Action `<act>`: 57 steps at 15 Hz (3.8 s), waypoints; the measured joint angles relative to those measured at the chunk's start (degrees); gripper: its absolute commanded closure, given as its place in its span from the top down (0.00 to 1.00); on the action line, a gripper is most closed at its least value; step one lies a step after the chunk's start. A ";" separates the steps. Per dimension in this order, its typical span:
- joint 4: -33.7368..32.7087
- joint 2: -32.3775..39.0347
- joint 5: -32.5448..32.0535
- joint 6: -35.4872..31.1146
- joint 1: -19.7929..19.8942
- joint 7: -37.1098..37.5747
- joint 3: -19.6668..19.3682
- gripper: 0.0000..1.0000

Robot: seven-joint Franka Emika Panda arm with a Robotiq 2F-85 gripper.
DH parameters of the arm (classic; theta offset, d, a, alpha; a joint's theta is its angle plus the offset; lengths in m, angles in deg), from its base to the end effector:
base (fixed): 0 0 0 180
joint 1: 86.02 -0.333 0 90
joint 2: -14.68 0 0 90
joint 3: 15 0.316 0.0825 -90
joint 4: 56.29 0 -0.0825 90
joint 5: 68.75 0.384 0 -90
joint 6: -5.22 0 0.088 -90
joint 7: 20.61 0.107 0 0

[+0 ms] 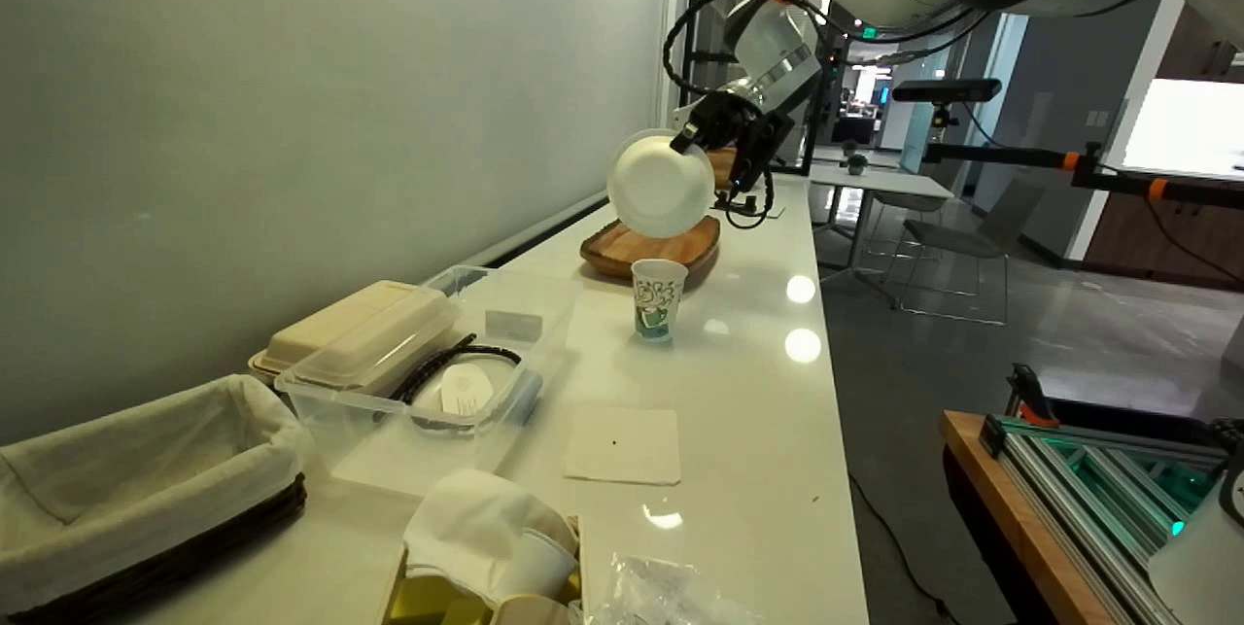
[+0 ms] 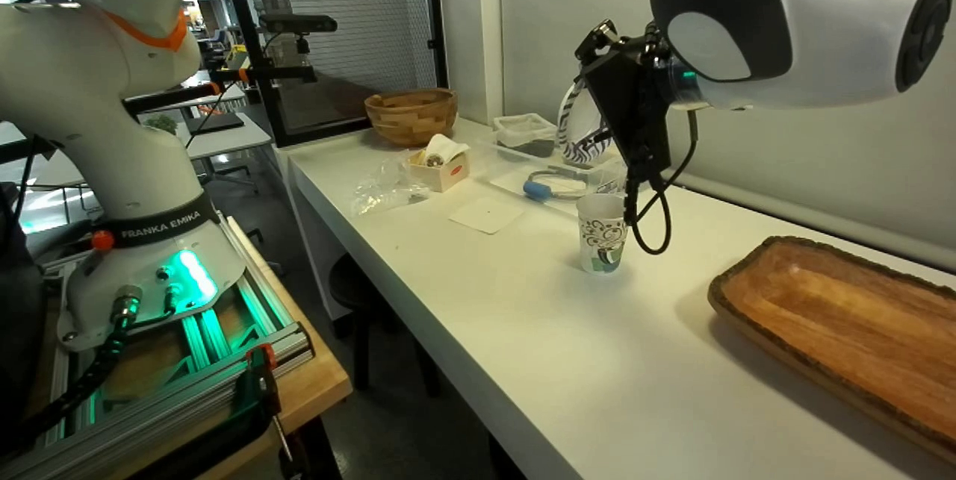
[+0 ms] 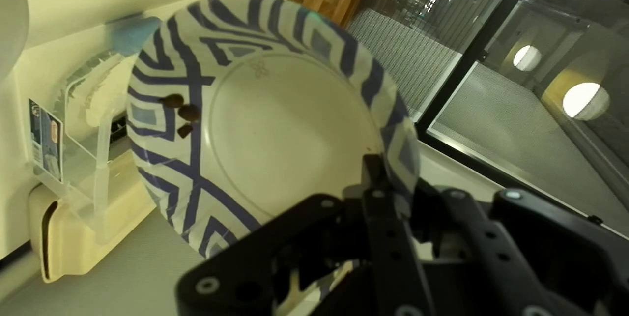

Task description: Pour the contents in the bowl into the coffee cup.

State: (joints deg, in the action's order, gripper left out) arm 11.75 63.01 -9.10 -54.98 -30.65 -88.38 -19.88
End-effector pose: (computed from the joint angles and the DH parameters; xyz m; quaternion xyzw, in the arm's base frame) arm 0.4440 -0.5043 0.3064 -0.7785 -0.0647 -0.2377 0.5773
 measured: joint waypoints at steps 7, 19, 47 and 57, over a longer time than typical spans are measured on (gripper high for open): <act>-1.31 1.27 2.32 2.03 1.52 0.00 0.28 0.02; -2.23 2.64 4.86 3.20 2.54 0.89 0.72 0.02; -5.62 6.98 11.21 9.71 5.14 5.57 2.13 0.02; -5.11 4.79 7.61 -1.56 1.39 5.27 -0.81 0.02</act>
State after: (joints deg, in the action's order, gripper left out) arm 6.64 67.80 -1.49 -56.54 -29.26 -83.11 -20.69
